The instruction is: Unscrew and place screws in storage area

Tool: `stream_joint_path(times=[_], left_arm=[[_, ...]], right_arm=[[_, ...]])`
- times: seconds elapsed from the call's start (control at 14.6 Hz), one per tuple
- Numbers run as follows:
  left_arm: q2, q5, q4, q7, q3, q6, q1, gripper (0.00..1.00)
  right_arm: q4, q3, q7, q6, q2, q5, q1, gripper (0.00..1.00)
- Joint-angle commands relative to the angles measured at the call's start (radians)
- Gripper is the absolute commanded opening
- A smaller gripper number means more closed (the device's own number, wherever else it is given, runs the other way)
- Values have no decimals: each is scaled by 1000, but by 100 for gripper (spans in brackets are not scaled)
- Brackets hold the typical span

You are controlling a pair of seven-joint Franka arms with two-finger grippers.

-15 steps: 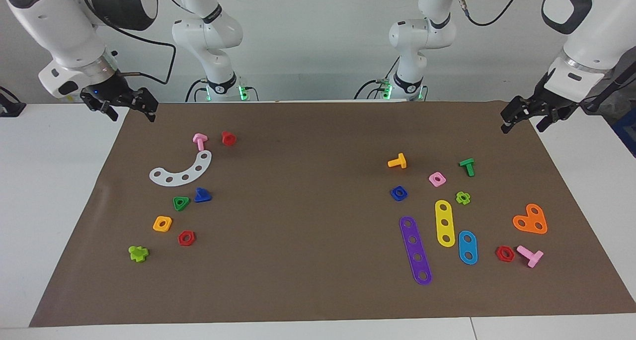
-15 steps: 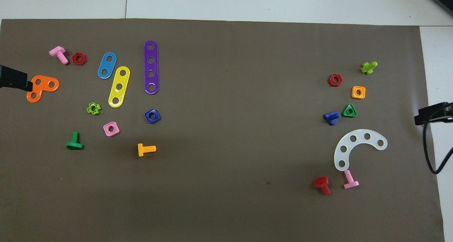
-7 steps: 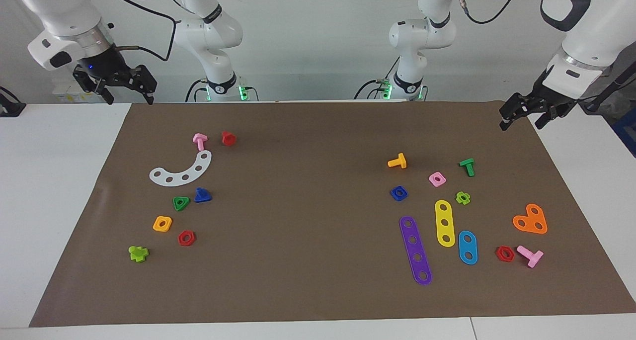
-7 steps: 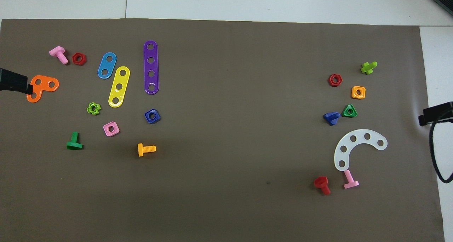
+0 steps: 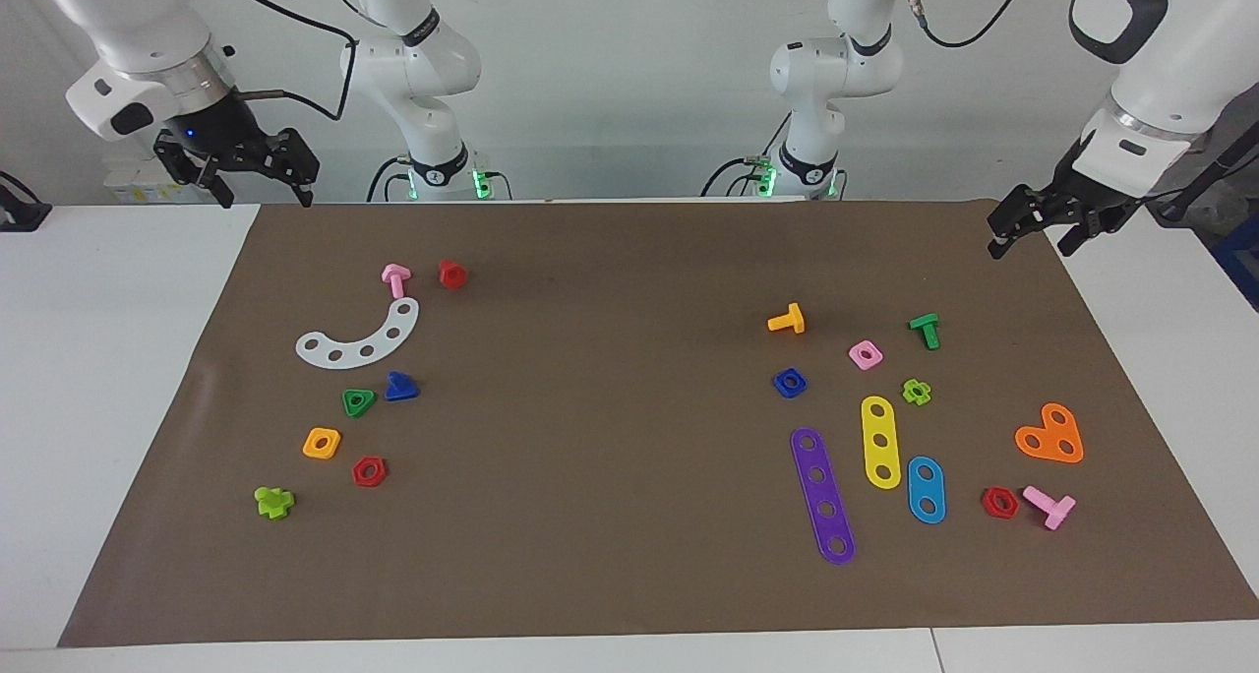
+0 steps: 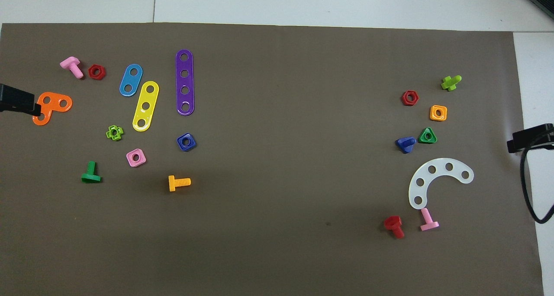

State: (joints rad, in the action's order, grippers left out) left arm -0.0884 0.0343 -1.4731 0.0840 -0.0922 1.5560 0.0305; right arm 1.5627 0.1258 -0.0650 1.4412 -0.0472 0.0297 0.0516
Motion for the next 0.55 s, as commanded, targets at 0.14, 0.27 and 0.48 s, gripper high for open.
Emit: stream_joint_path(times=[0.14,0.27,0.48], left_arm=[[30,15,-36,22,-1,12,-1,100],[30,15,-36,26,-3,12,-1,100],[30,15,-36,26,-3,12,-1,100]], right_arm=[[31,-5,48,30,-13,-17,28,100],[33,-5,51,41,-13,-31,27,100],[39,-5,51,41,-16,-31,25,100]])
